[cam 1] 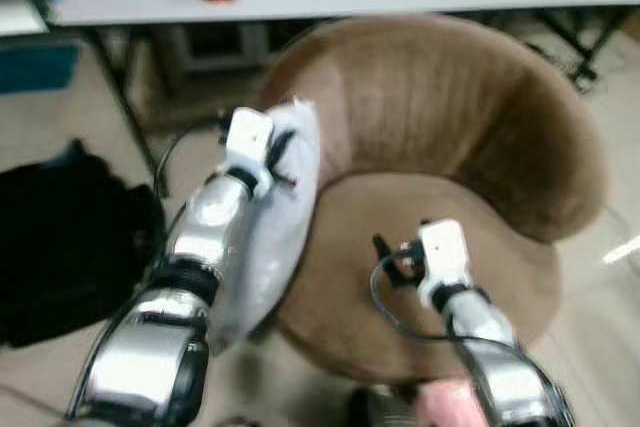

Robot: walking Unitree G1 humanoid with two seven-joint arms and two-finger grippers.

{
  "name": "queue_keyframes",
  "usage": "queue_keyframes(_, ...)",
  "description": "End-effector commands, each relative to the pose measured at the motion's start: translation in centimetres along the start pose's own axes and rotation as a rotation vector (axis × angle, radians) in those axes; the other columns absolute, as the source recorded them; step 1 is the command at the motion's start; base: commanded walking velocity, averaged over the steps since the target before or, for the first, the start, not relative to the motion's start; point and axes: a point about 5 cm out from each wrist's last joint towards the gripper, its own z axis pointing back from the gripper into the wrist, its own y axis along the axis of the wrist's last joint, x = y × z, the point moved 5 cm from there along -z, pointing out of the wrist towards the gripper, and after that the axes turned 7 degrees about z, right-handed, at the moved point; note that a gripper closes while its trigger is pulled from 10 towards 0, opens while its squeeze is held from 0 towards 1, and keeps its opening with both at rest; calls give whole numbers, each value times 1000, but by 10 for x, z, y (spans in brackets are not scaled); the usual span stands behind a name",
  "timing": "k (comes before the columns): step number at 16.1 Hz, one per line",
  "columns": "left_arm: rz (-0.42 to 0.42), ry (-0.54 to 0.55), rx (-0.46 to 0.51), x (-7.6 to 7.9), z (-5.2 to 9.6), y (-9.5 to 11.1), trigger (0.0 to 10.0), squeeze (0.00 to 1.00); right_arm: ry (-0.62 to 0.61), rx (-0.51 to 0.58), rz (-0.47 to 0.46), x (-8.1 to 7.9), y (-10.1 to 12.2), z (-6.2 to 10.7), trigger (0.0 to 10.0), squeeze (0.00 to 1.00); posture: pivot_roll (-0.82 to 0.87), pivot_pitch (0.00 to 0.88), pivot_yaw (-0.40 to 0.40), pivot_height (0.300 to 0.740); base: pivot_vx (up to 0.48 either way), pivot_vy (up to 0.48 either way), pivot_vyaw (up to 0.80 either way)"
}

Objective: Move the pillow to the sofa from floor

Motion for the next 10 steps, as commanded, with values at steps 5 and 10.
queue_keyframes(5,-19,6,-9,-3,1,0,0,0,-5,-3,-6,-1,0,0,10000,0,-144,109,-53,740,175,-226,0)
queue_keyframes(10,-130,44,-11,-36,-6,29,0,0,4,-3,-16,-8,-1,0,10000,0,-140,93,-31,740,0,0,0)
